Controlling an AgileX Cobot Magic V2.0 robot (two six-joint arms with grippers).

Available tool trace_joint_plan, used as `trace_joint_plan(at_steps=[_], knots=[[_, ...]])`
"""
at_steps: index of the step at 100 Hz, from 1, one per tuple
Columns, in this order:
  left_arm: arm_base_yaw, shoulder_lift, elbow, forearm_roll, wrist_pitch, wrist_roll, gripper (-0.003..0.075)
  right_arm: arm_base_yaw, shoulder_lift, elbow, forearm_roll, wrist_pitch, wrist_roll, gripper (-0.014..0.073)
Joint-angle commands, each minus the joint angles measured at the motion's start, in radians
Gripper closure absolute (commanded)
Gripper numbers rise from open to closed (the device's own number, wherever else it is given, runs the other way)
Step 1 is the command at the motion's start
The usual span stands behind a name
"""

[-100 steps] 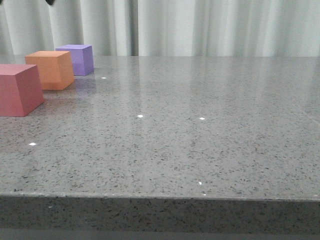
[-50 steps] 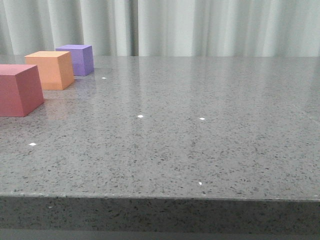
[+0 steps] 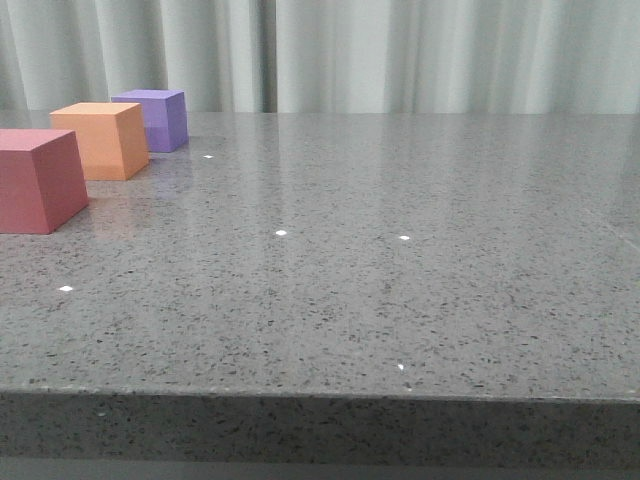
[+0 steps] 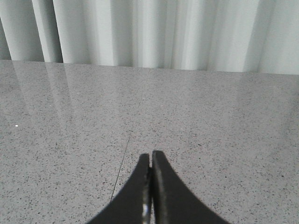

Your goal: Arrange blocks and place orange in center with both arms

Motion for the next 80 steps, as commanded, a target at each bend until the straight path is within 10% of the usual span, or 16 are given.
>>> trace_joint_plan(at_steps=[1,11,80], knots=[[0.003,-0.039,-0.012,-0.007,-0.092,-0.005,0.0553,-0.005,0.007,-0.025,-0.013,-0.083,-0.007,0.0662],[0.003,-0.069,-0.012,-0.007,-0.094,-0.005,0.0744,-0.005,0.007,-0.025,-0.013,-0.083,-0.007,0.0662],[-0.014,-0.069,-0.012,0.001,-0.121,-0.005,0.0741,-0.005,0.007,-0.025,-0.013,-0.083,-0.007,0.0662]])
